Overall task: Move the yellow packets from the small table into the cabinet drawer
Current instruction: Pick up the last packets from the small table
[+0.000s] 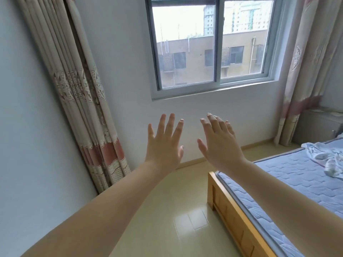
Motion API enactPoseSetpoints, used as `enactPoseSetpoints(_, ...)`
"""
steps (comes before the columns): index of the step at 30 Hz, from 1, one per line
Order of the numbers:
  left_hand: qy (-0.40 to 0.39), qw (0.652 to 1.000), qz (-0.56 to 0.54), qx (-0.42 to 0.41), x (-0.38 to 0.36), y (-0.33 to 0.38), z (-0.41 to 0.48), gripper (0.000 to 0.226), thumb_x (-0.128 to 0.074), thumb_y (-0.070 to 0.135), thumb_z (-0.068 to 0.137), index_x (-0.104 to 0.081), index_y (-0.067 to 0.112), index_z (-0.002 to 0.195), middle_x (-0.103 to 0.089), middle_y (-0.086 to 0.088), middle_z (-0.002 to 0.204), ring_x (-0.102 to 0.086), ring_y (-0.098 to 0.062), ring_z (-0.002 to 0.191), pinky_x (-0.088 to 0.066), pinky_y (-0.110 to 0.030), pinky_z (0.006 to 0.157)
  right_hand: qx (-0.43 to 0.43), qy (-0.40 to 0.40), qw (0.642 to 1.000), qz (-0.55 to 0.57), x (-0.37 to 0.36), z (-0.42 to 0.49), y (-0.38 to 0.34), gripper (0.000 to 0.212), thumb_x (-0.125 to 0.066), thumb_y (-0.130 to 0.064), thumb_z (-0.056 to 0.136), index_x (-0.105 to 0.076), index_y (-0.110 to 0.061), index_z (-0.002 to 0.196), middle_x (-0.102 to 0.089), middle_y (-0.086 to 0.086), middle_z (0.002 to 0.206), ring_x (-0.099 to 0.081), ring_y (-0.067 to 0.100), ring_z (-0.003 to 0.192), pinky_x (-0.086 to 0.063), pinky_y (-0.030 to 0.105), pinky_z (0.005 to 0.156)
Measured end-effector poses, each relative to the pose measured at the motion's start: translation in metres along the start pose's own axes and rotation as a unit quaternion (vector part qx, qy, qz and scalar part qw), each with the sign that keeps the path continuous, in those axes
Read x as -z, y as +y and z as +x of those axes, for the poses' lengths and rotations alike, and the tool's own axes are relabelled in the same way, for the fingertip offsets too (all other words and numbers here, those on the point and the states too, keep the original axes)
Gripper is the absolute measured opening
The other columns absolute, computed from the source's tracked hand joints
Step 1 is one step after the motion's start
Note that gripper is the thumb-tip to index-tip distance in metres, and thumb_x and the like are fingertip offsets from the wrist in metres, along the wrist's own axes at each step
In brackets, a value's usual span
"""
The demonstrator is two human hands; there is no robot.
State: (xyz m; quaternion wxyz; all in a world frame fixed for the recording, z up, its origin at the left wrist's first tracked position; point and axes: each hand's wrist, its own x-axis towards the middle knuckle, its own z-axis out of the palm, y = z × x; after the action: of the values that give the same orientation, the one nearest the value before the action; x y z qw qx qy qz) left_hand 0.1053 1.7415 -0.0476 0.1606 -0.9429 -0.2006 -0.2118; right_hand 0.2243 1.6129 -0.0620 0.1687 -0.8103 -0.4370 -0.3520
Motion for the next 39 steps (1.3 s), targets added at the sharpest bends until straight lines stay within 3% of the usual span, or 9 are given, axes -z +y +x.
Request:
enactPoseSetpoints(7,-0.020,0.998,-0.049,-0.015,-0.112,-0.055,0.131,0.078,-0.036,0.047,0.097,0.017,0.026,0.150,0.025,-0.004,0.157,0.024,-0.027,0.144,0.009,-0.055,0.114,-0.003,-0.005,0.999,-0.039,-0.139,0.114,0.014,0.059,-0.065,-0.039,0.083,-0.052,-0.007,0.131,-0.051,0.017,0.136,-0.050,0.035,0.125,-0.039,0.054,0.101)
enactPoseSetpoints(13,0.015,0.996,-0.061,-0.064,-0.200,-0.121,0.276,0.077,-0.035,0.047,0.097,0.017,0.025,0.150,0.025,-0.004,0.157,0.023,-0.027,0.144,0.010,-0.054,0.114,-0.047,-0.008,0.995,-0.091,-0.259,0.216,0.032,0.058,-0.065,-0.040,0.083,-0.052,-0.009,0.131,-0.050,0.016,0.137,-0.048,0.033,0.127,-0.031,0.059,0.104)
enactPoseSetpoints(21,0.024,0.977,-0.139,-0.161,-0.278,-0.163,0.490,0.078,-0.037,0.044,0.098,0.018,0.025,0.150,0.026,-0.002,0.157,0.027,-0.024,0.143,0.014,-0.051,0.112,-0.119,-0.025,0.980,-0.156,-0.359,0.370,0.100,0.056,-0.060,-0.035,0.085,-0.049,-0.006,0.132,-0.047,0.019,0.138,-0.045,0.035,0.129,-0.034,0.058,0.104)
enactPoseSetpoints(28,0.005,0.951,-0.205,-0.231,-0.369,-0.125,0.628,0.077,-0.039,0.041,0.098,0.013,0.026,0.151,0.024,-0.001,0.158,0.028,-0.023,0.143,0.016,-0.051,0.112,-0.154,-0.008,0.969,-0.195,-0.442,0.428,0.189,0.056,-0.035,-0.040,0.087,-0.050,-0.006,0.130,-0.047,0.018,0.137,-0.045,0.034,0.128,-0.037,0.056,0.103)
enactPoseSetpoints(39,0.015,0.909,-0.221,-0.353,-0.487,0.021,0.877,0.073,-0.040,0.040,0.097,0.005,0.025,0.153,0.015,-0.003,0.160,0.020,-0.025,0.146,0.006,-0.054,0.115,-0.232,0.001,0.938,-0.260,-0.590,0.525,0.423,0.051,-0.050,-0.032,0.086,-0.050,-0.003,0.128,-0.048,0.021,0.136,-0.049,0.038,0.124,-0.039,0.059,0.100)
